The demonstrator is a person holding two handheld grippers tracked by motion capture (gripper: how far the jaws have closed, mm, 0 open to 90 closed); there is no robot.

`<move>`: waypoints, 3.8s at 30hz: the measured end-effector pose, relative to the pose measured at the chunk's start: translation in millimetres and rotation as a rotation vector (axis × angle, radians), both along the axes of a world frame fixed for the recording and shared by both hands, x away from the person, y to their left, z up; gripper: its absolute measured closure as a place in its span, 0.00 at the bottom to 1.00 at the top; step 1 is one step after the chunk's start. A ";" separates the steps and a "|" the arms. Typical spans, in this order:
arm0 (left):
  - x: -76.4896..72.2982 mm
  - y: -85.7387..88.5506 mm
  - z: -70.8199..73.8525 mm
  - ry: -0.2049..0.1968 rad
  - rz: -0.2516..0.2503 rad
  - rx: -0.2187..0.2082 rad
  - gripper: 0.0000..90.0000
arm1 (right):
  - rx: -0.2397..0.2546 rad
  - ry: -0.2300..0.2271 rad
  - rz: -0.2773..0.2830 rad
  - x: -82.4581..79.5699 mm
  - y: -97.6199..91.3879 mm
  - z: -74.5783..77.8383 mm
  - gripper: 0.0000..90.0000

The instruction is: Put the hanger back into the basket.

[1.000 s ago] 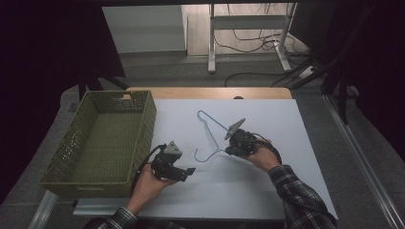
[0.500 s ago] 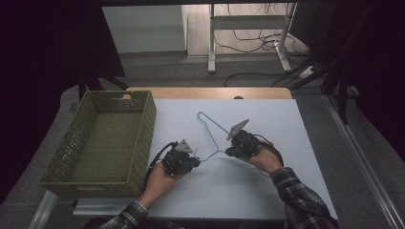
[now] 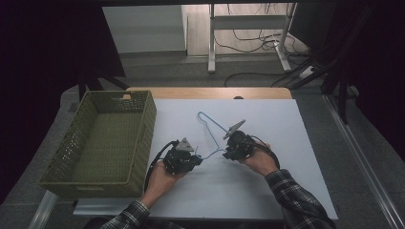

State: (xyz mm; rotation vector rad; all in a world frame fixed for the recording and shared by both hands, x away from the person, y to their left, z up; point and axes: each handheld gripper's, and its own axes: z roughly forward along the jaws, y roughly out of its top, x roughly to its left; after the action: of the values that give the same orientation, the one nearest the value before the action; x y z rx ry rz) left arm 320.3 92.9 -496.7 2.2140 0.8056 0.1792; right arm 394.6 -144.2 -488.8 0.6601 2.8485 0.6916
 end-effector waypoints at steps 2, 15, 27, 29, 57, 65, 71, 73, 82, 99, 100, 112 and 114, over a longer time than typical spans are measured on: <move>0.1 0.2 0.0 0.002 0.001 -0.001 0.88 | -0.011 -0.009 0.006 -0.4 1.3 -1.2 0.93; 3.5 13.0 12.6 -0.024 0.012 -0.079 0.48 | 0.130 -0.011 -0.002 -8.6 -13.1 33.4 0.96; 6.9 -9.2 40.9 -0.161 -0.059 -0.190 0.64 | 0.194 0.025 0.016 -18.4 -6.7 50.6 0.96; 7.3 -13.6 42.8 -0.181 -0.048 -0.192 0.69 | 0.202 0.027 0.022 -19.1 -5.9 52.2 0.96; 5.2 -15.8 85.8 -0.177 0.000 -0.095 0.71 | 0.163 -0.107 0.013 -44.8 -3.5 68.5 0.96; 7.4 21.7 81.2 -0.084 -0.052 -0.053 0.38 | 0.222 -0.016 0.059 -46.6 -18.6 75.7 0.96; 12.5 21.3 79.5 -0.074 -0.198 0.026 0.46 | 0.225 0.029 0.111 -51.7 -21.0 76.1 0.96; 15.3 16.2 80.0 -0.068 -0.241 0.054 0.50 | 0.221 0.034 0.125 -52.3 -20.6 76.5 0.96; 24.5 -6.1 77.9 -0.034 -0.362 0.139 0.68 | 0.235 0.065 0.170 -54.5 -19.1 78.9 0.96; 12.8 -21.8 85.5 0.006 -0.403 0.189 0.97 | 0.225 0.033 0.153 -51.0 -27.2 78.8 0.77; 12.6 -21.2 86.0 0.022 -0.392 0.172 0.97 | 0.234 0.016 0.140 -51.5 -28.4 80.1 0.70; 16.3 13.8 101.8 0.025 -0.186 0.058 0.97 | 0.384 -0.081 -0.030 -61.8 -62.2 96.0 0.23; 17.4 19.3 104.6 0.025 -0.154 0.048 0.97 | 0.388 -0.100 -0.055 -64.9 -66.7 96.0 0.17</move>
State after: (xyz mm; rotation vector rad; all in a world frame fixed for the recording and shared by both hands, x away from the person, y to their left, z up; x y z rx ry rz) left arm 337.7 112.2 -392.1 2.3164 0.6467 0.0971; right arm 329.7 -210.9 -392.8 0.7259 2.6139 1.2458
